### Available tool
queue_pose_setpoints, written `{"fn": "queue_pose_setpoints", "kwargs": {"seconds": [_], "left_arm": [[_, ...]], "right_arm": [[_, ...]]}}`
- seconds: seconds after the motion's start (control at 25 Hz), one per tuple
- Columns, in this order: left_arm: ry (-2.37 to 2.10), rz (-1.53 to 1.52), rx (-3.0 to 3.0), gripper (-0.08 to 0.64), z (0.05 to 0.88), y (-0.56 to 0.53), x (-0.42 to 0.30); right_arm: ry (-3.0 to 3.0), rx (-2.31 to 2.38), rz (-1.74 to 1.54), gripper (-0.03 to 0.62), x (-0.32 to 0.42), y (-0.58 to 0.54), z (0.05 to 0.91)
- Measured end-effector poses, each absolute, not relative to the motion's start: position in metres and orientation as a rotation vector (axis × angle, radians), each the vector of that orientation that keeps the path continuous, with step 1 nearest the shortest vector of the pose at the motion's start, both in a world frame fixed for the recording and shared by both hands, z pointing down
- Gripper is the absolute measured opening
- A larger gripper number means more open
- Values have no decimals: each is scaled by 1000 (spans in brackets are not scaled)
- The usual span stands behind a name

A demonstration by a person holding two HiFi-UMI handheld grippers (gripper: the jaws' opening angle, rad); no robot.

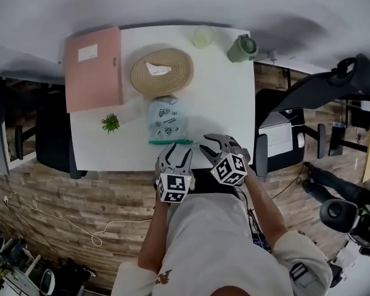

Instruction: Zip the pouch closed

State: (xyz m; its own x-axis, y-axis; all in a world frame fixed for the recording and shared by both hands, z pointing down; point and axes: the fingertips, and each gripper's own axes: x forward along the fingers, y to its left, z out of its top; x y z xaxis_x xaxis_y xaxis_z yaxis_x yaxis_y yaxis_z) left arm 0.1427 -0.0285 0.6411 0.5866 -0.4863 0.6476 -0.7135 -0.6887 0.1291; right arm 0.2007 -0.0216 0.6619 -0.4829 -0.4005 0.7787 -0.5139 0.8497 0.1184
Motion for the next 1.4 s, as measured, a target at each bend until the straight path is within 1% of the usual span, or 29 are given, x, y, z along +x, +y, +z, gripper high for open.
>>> {"fn": "queue_pose_setpoints", "kwargs": {"seconds": [0.32,0.44,0.64,0.72,0.76,0.8,1.24,1.4], "left_arm": [[-1062,837,2324,179,663,-14,154],[-1082,838,2290,175,671,-11,155],[-1091,843,2251,175,681,-4,158],[-1093,841,2235,173,685,-1,160],[-1095,840,2228,172,687,1,160],[-1097,840,2223,170,689,2,161],[-1124,819,2189,152,693,-3,165],[-1148,829,2193,112,693,-6,165]], "right_arm": [[-2173,445,44,129,192,-17,678],[-2177,387,12,122,187,-17,684],[-2164,307,-16,93,183,-15,693],[-2159,290,-19,59,183,-15,697],[-2161,286,-17,17,183,-16,697],[-2167,284,-10,11,182,-16,697],[-2269,311,138,5,175,-14,683],[-2290,322,184,5,175,-13,681]]}}
